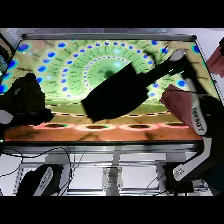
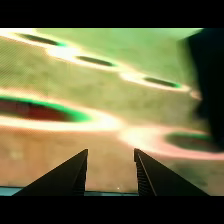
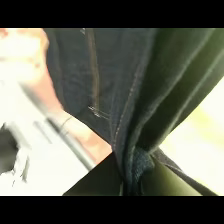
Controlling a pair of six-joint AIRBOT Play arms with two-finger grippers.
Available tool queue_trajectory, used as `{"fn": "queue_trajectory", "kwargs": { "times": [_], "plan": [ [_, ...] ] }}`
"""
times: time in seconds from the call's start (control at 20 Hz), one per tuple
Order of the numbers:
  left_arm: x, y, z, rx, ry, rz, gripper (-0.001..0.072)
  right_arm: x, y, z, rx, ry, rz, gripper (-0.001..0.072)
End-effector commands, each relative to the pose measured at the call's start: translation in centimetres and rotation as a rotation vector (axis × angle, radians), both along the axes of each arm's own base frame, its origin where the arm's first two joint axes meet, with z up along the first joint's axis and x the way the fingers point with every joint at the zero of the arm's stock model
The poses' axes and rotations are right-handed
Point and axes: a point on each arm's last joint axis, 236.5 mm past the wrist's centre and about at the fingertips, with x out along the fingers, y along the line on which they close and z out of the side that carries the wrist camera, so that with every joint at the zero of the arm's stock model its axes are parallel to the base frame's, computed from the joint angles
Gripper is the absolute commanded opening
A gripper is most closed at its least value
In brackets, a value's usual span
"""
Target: Fold the clothes and pants, and hang the long-sleeved shirts on hangers.
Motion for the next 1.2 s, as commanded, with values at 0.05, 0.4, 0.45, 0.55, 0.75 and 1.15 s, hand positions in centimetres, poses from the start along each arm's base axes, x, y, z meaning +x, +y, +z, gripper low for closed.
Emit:
{"fn": "queue_trajectory", "kwargs": {
  "times": [0.05,0.4,0.45,0.55,0.75,1.15],
  "plan": [
    [0.0,0.1,0.0,0.001,-0.001,0.001,0.0357,0.5,-13.0,9.2,-0.106,-0.093,-0.278,0.0017],
    [0.0,0.1,0.0,0.002,-0.002,0.001,0.0358,-7.3,-33.0,11.6,-0.210,0.027,-0.809,0.0018],
    [0.1,0.1,0.1,0.003,-0.005,0.002,0.0357,-8.5,-34.4,11.3,-0.206,0.050,-0.850,0.0017],
    [0.3,0.2,0.1,0.004,-0.013,0.005,0.0357,-10.1,-36.3,10.1,-0.199,0.104,-0.902,0.0018],
    [0.5,0.3,0.2,0.007,-0.022,0.009,0.0357,-13.6,-39.2,4.8,-0.334,0.293,-0.970,0.0018],
    [0.5,0.3,0.2,0.007,-0.022,0.009,0.0357,-20.6,-42.5,-5.5,-0.587,0.584,-1.015,0.0018]
  ]
}}
